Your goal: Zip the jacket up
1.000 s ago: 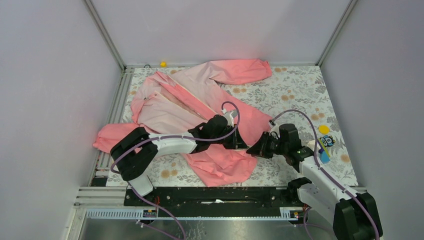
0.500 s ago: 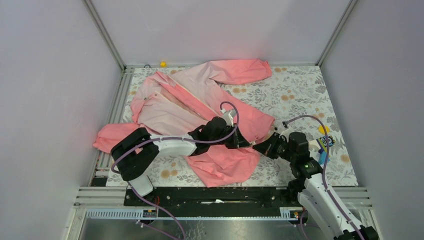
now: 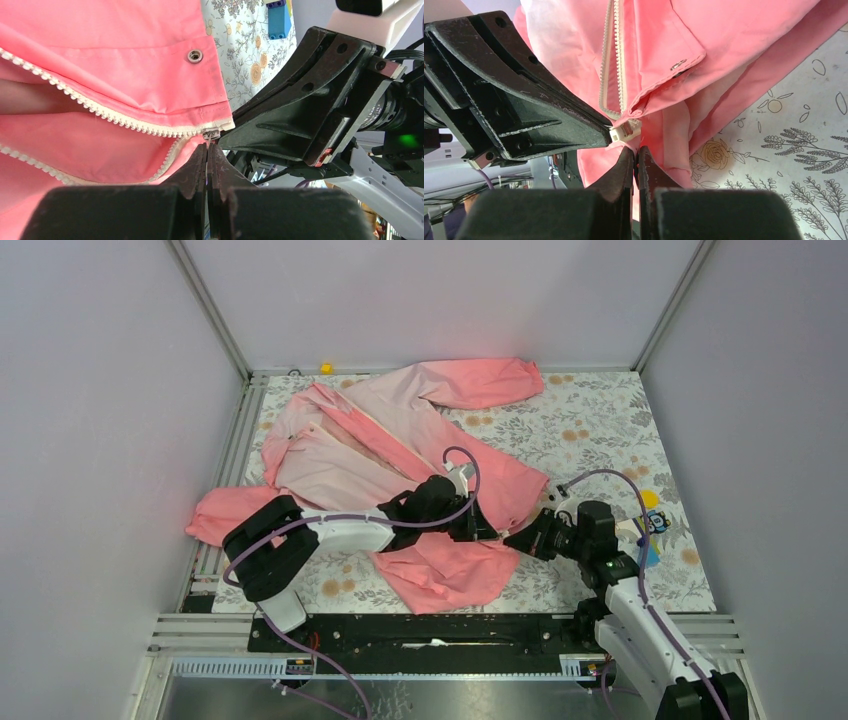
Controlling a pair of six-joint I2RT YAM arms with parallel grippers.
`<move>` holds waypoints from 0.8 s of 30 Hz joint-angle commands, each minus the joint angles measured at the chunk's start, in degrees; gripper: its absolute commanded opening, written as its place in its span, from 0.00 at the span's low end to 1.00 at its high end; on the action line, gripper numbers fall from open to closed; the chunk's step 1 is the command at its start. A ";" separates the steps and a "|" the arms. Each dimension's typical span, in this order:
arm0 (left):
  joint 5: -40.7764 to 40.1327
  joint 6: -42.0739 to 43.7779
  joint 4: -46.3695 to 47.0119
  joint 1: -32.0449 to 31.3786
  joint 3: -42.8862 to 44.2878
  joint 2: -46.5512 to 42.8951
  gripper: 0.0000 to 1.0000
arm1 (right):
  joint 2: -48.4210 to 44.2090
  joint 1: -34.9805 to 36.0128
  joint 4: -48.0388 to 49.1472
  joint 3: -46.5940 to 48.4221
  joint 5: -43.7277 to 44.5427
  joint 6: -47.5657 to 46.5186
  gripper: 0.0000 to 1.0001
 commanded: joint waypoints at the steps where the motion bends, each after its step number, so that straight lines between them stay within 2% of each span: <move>1: -1.09 1.53 -2.53 0.27 2.36 -0.73 0.00 | -0.06 -1.02 -1.51 2.74 1.79 -4.15 0.01; 13: 0.28 1.01 -2.70 0.09 3.47 -0.49 0.00 | 2.28 -0.74 -0.03 3.66 -0.90 -3.97 0.20; 24: 1.02 0.91 -2.70 0.09 4.15 0.22 0.00 | 5.30 3.52 2.13 4.27 0.23 -3.46 0.30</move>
